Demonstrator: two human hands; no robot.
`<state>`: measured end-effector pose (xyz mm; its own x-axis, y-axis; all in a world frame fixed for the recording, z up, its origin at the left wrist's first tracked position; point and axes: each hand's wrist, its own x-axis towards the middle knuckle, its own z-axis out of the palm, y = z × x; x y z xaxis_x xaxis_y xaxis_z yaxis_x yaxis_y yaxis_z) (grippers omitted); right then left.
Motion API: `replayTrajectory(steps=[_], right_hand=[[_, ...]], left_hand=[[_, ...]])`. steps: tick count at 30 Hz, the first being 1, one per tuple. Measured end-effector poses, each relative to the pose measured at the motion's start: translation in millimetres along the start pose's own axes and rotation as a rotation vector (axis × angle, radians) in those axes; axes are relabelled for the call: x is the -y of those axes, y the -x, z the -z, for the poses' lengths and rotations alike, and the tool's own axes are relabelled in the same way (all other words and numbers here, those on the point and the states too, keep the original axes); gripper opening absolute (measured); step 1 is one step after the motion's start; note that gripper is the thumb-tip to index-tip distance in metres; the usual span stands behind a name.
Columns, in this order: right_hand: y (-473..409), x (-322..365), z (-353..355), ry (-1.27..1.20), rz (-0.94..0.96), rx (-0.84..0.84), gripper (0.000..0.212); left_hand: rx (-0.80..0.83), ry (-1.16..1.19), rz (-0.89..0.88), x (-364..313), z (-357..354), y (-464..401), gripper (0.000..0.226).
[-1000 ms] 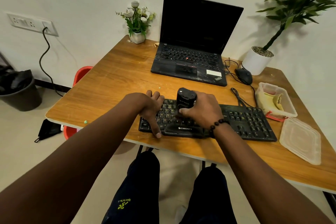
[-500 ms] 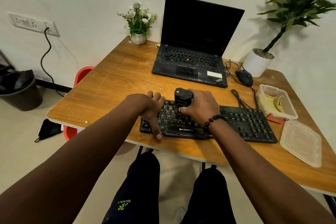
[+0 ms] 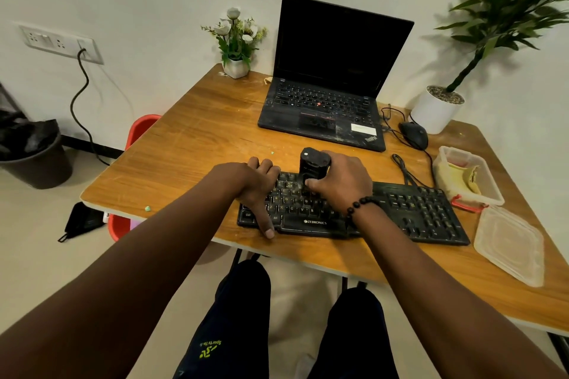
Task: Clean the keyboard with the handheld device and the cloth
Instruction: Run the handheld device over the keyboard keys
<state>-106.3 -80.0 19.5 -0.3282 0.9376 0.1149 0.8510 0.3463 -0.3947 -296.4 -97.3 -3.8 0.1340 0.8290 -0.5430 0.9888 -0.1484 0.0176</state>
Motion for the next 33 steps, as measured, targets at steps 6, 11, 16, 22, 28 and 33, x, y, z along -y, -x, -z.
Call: replayTrajectory(steps=[6,11,16,22,28,33], right_hand=[[1,-3,-1,0.046,0.128,0.111,0.038],[-3,-2,-1,-0.078,0.155,0.153,0.041],[-9,-10,9,-0.093,0.086,0.056,0.042],[-11,-8,-1,0.097,0.168,0.133,0.042],[-17,-3,1,0.089,0.197,0.169,0.040],[-25,-4,4,0.097,0.181,0.130,0.039]], left_hand=[[-0.006,0.002,-0.011,1,-2,-1,0.153],[-0.016,0.008,-0.008,1,-2,1,0.151],[-0.003,0.013,-0.010,1,-1,0,0.152],[0.000,0.004,-0.006,3,-2,-2,0.154],[-0.008,0.023,-0.008,2,-2,1,0.152],[-0.006,0.028,-0.003,1,-3,1,0.153]])
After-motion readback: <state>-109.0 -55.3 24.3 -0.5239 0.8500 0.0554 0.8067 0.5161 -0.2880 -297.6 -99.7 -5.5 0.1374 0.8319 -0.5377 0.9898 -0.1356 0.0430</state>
